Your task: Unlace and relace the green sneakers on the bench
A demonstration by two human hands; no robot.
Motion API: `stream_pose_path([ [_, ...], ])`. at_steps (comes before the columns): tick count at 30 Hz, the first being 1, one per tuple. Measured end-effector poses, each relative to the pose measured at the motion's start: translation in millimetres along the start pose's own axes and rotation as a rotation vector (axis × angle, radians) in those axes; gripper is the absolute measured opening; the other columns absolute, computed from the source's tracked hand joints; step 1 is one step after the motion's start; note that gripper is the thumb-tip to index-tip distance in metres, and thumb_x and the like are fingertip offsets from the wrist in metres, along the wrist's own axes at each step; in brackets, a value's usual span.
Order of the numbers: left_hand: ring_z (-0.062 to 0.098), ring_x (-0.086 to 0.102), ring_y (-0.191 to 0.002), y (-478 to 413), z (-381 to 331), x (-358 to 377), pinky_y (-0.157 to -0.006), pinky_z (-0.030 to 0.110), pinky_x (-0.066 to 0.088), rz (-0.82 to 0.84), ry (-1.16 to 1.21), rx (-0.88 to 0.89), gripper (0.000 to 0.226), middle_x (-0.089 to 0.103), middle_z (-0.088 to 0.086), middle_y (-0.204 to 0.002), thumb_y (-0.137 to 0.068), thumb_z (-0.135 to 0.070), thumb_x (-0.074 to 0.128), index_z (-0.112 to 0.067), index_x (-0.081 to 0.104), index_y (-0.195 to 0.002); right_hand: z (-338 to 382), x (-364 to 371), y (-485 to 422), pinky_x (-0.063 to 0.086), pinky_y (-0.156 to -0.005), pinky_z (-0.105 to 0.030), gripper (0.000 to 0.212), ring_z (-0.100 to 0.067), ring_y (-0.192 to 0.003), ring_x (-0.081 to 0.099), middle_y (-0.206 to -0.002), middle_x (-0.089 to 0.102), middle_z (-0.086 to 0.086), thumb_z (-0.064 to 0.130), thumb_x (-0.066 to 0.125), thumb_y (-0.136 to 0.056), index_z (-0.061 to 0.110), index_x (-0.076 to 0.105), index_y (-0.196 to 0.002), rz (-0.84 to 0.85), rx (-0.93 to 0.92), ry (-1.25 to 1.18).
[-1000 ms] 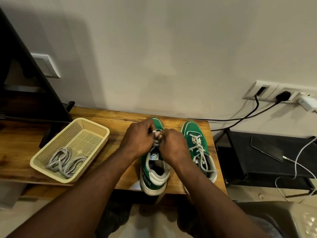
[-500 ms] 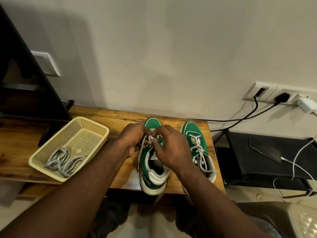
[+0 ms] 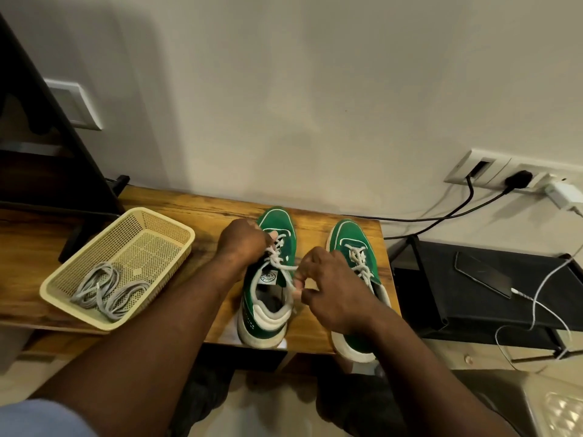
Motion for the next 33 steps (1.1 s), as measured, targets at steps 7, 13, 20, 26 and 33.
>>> stream_pose_path([
  [7, 0.026, 0.070, -0.082, 9, -13, -4, -0.077, 0.041, 0.061, -0.120, -0.245, 0.119, 0.030, 0.074, 0.000, -0.086, -0.087, -0.042, 0.081, -0.020, 0.063, -0.077, 7, 14, -3, 0.042, -0.099, -0.038, 0.004, -0.018, -0.114, 0.042, -0.117, 0.052, 0.006, 0.023, 0.071, -0.095, 0.026, 0.068, -0.092, 0.111, -0.027, 0.008],
  [13, 0.026, 0.067, -0.085, 13, -14, 0, -0.069, 0.033, 0.049, -0.150, -0.333, 0.139, 0.030, 0.072, 0.002, -0.090, -0.092, -0.042, 0.076, -0.020, 0.061, -0.080, 7, 17, -2, 0.041, -0.101, -0.037, 0.008, -0.016, -0.111, 0.046, -0.112, 0.053, 0.006, 0.023, 0.072, -0.093, 0.023, 0.067, -0.087, 0.168, -0.046, -0.018],
  [20, 0.026, 0.069, -0.078, 12, -19, -1, -0.066, 0.034, 0.055, -0.068, -0.387, 0.137, 0.031, 0.072, 0.002, -0.086, -0.089, -0.043, 0.078, -0.021, 0.059, -0.080, 6, 11, -5, 0.048, -0.094, -0.038, 0.011, -0.012, -0.099, 0.056, -0.104, 0.059, 0.007, 0.028, 0.077, -0.091, 0.022, 0.070, -0.084, 0.101, -0.043, -0.105],
  [26, 0.020, 0.069, -0.068, 26, -18, 2, -0.062, 0.033, 0.060, 0.312, -0.170, 0.140, 0.008, 0.077, 0.006, -0.097, -0.100, -0.029, 0.069, -0.024, 0.072, -0.106, -8, -13, -10, 0.052, -0.073, -0.028, 0.025, -0.004, -0.087, 0.063, -0.092, 0.069, 0.011, 0.050, 0.080, -0.087, 0.026, 0.071, -0.087, -0.044, 0.098, -0.182],
  [33, 0.021, 0.075, -0.068, 45, -28, 1, -0.067, 0.040, 0.066, 0.235, -0.424, 0.275, 0.008, 0.074, 0.001, -0.082, -0.096, -0.027, 0.075, -0.022, 0.071, -0.091, -9, 7, -16, 0.055, -0.074, -0.039, 0.044, -0.020, -0.084, 0.062, -0.091, 0.065, 0.000, 0.058, 0.079, -0.085, 0.021, 0.060, -0.100, -0.058, 0.226, 0.006],
])
Point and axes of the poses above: each hand's wrist, its own y-axis away from the middle knuckle, its own x-axis out of the palm, z = x × y, the point moved 10 cm from there along -y, towards the middle knuckle
